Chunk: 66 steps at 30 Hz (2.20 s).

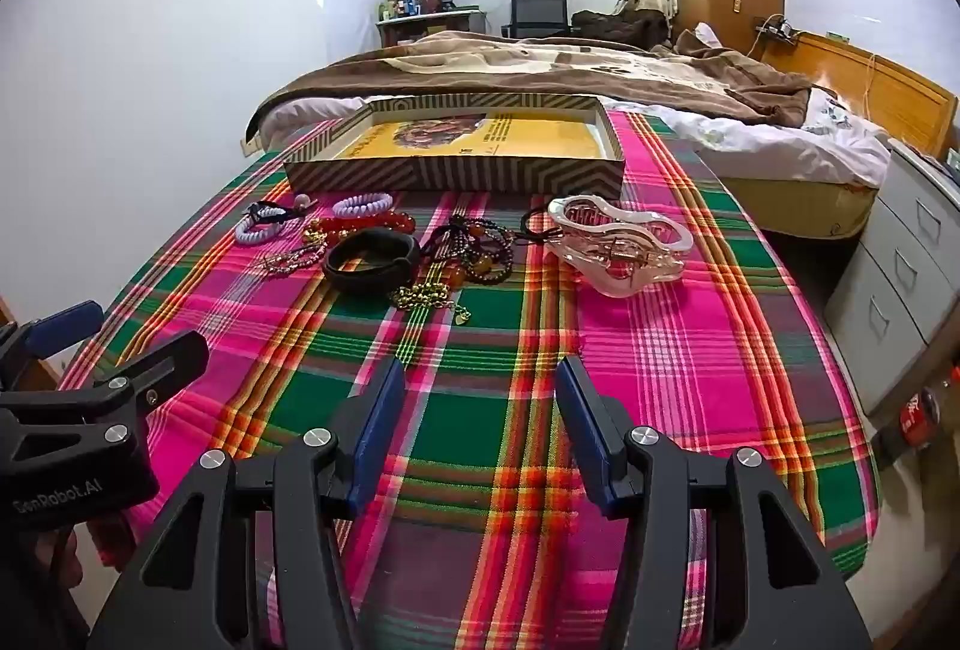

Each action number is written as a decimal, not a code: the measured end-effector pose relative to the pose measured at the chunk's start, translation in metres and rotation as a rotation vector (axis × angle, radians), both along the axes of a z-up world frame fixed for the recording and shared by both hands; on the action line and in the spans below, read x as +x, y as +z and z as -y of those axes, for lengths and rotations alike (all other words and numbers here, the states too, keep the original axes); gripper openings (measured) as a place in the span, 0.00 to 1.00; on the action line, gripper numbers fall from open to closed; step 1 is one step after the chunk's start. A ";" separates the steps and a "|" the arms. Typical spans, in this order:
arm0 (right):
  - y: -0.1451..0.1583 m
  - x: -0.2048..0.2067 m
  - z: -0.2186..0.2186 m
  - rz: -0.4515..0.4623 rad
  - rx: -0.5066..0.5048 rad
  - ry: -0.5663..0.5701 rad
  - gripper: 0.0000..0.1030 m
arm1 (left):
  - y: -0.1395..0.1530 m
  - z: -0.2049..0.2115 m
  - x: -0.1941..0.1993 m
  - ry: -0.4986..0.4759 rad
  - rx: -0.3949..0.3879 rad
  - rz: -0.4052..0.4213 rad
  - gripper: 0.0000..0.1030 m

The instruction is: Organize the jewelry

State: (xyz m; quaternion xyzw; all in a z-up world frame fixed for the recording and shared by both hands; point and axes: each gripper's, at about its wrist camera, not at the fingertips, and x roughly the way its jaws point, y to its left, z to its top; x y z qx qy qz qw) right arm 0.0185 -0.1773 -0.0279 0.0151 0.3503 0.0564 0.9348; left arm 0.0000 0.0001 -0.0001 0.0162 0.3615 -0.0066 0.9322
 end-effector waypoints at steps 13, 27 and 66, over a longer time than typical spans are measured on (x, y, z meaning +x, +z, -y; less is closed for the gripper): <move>0.004 0.011 0.009 -0.008 -0.008 -0.040 0.52 | -0.015 0.007 0.014 -0.050 -0.019 -0.071 1.00; 0.003 0.020 0.018 -0.003 0.003 -0.043 0.52 | -0.009 0.003 0.024 -0.058 -0.046 -0.046 1.00; 0.004 0.020 0.016 0.001 -0.001 -0.041 0.52 | -0.010 -0.002 0.023 -0.048 -0.047 -0.051 1.00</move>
